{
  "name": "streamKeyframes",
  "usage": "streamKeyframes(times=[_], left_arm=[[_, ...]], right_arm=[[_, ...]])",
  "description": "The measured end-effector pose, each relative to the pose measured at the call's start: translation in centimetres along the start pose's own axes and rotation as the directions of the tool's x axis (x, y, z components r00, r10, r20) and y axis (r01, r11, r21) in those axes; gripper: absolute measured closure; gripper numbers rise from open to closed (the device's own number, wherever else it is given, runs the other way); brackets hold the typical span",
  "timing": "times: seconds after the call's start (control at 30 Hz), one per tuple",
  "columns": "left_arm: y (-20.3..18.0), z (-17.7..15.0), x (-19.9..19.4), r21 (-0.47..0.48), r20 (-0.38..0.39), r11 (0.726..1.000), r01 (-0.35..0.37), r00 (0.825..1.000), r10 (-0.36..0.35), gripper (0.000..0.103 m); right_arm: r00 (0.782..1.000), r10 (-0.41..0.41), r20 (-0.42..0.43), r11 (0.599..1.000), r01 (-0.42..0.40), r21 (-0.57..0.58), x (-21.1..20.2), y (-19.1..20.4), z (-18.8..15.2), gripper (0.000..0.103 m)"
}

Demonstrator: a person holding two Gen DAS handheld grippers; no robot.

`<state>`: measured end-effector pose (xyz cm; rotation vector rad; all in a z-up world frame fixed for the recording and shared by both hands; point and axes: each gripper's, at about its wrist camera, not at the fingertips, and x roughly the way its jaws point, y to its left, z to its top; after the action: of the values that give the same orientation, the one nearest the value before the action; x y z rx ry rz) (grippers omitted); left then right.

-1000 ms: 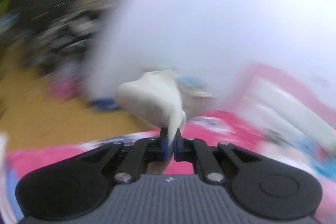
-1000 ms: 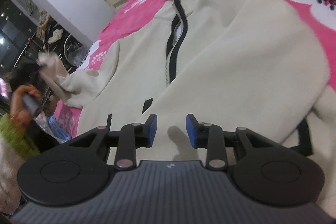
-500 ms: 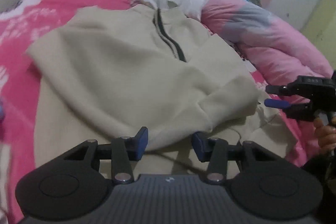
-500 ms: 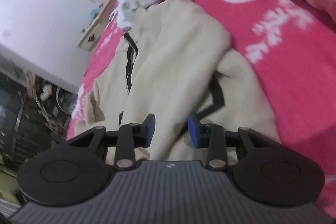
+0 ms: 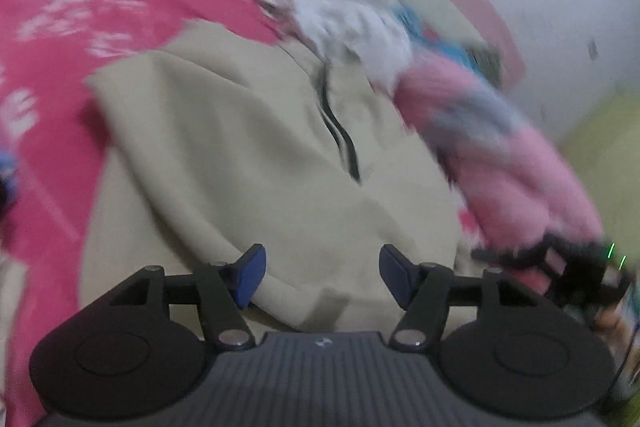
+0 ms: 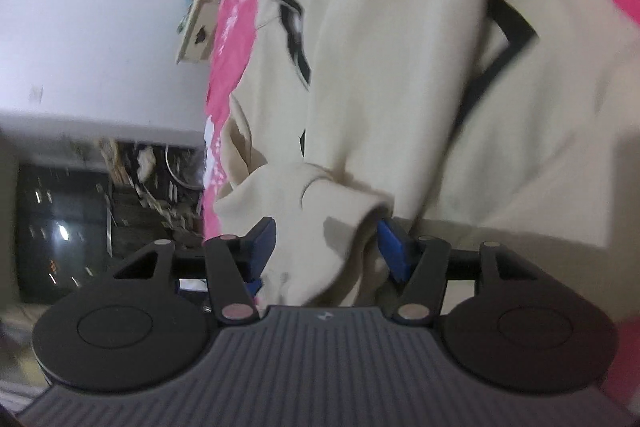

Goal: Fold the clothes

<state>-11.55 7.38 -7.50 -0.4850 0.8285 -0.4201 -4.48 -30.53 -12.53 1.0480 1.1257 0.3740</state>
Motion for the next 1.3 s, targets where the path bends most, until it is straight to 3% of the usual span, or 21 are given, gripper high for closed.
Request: streamKeyframes(times=[0.17, 0.37, 0.47, 0.5, 0.57, 0.6, 0.73, 0.87, 0.93, 1.07, 1.17, 1.23, 1.3], left_arm=[[-0.6, -1.2, 2.1, 0.051, -0.075, 0.999, 0.006, 0.997, -0.002, 0.036], [-0.4, -1.4, 2.2, 0.080, -0.056, 0.997, 0.005, 0.998, 0.000, 0.036], [-0.5, -1.6, 2.1, 0.089, -0.051, 0.996, 0.000, 0.999, 0.004, 0.036], [-0.6, -1.6, 2.0, 0.085, -0.053, 0.996, -0.001, 0.999, 0.006, 0.036], [-0.5, -1.4, 1.5, 0.060, -0.052, 0.998, 0.012, 0.999, -0.009, 0.036], [-0.3, -1.2, 0.9, 0.036, -0.042, 0.999, 0.025, 0.999, -0.023, 0.036], [1.7, 0.0, -2.4, -0.059, 0.066, 0.997, 0.053, 0.997, -0.049, 0.036], [3.4, 0.6, -4.0, -0.090, 0.110, 0.996, -0.007, 0.994, 0.017, 0.036], [3.8, 0.9, -3.3, -0.090, 0.105, 0.994, -0.056, 0.992, 0.065, 0.036], [5.1, 1.8, -1.0, -0.164, 0.091, 0.980, -0.112, 0.988, 0.128, 0.036], [5.8, 1.8, 0.1, -0.196, 0.070, 0.971, -0.138, 0.985, 0.154, 0.036], [6.2, 1.6, 0.3, -0.204, 0.056, 0.967, -0.153, 0.984, 0.168, 0.037], [6.6, 1.3, 0.4, -0.211, 0.046, 0.964, -0.161, 0.984, 0.174, 0.037]], right_arm=[[0.997, -0.053, 0.048, 0.998, 0.051, 0.045, -1.4, -0.3, -1.9, 0.045], [0.996, -0.076, -0.050, 0.996, 0.078, 0.033, 1.3, -0.2, -3.4, 0.045], [0.990, -0.088, -0.108, 0.994, 0.080, -0.075, 2.4, 1.7, -4.4, 0.047], [0.987, -0.109, -0.115, 0.987, 0.093, -0.130, 2.7, 2.5, -4.8, 0.050], [0.981, -0.158, -0.115, 0.967, 0.130, -0.218, 3.1, 3.7, -5.2, 0.087], [0.978, -0.173, -0.112, 0.958, 0.140, -0.252, 3.2, 4.3, -5.2, 0.091], [0.991, -0.102, -0.091, 0.936, 0.064, -0.347, 2.5, 8.4, -4.3, 0.095], [0.998, 0.033, -0.054, 0.909, -0.052, -0.413, 3.3, 14.6, -0.9, 0.095], [0.993, 0.114, -0.043, 0.884, -0.121, -0.451, 3.4, 18.0, 0.7, 0.095], [0.958, 0.285, -0.011, 0.780, -0.238, -0.579, -0.3, 24.4, 2.5, 0.095], [0.956, 0.291, 0.046, 0.727, -0.190, -0.660, -4.7, 24.6, 2.8, 0.095], [0.968, 0.239, 0.079, 0.726, -0.124, -0.676, -6.8, 22.5, 2.7, 0.095], [0.985, 0.136, 0.109, 0.734, -0.027, -0.679, -7.6, 19.0, 2.3, 0.095]])
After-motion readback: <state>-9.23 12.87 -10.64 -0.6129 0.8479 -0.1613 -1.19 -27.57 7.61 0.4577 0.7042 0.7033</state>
